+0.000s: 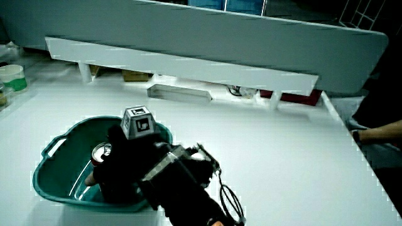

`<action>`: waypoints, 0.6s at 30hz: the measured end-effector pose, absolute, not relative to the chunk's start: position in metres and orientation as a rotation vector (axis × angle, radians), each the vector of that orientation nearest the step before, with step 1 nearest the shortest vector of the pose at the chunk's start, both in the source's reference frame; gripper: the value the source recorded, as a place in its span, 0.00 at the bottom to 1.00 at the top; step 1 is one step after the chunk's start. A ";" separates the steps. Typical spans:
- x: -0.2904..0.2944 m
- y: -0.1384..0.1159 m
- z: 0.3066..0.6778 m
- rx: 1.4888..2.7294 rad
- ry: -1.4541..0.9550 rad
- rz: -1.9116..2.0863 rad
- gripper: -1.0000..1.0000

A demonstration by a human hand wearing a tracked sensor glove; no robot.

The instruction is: Pick cola from plate

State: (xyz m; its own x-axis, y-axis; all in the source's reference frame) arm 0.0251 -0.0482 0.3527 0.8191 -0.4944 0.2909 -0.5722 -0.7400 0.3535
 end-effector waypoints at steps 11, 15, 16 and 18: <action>0.030 -0.047 0.351 2.589 -0.796 0.299 0.97; 0.036 -0.047 0.345 2.597 -0.806 0.316 1.00; 0.038 -0.047 0.339 2.614 -0.798 0.316 1.00; 0.043 -0.048 0.341 2.591 -0.806 0.347 1.00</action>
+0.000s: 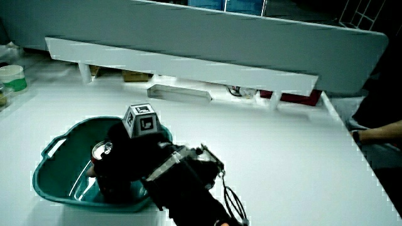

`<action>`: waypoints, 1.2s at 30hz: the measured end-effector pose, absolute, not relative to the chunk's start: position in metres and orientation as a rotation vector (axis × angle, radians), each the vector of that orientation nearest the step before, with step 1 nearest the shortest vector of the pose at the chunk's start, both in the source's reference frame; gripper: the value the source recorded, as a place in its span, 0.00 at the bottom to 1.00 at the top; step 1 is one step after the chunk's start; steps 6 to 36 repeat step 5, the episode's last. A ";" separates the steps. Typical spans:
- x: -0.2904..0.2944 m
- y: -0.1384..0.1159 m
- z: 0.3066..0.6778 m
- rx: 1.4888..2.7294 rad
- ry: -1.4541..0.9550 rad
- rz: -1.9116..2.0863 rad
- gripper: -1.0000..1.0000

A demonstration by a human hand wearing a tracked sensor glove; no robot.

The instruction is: Pick cola from plate

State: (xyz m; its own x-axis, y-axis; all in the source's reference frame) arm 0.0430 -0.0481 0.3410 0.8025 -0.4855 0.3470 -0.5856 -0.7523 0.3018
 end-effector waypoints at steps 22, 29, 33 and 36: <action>0.056 -0.050 0.312 2.666 -0.852 0.336 1.00; 0.056 -0.050 0.312 2.666 -0.852 0.336 1.00; 0.056 -0.050 0.312 2.666 -0.852 0.336 1.00; 0.056 -0.050 0.312 2.666 -0.852 0.336 1.00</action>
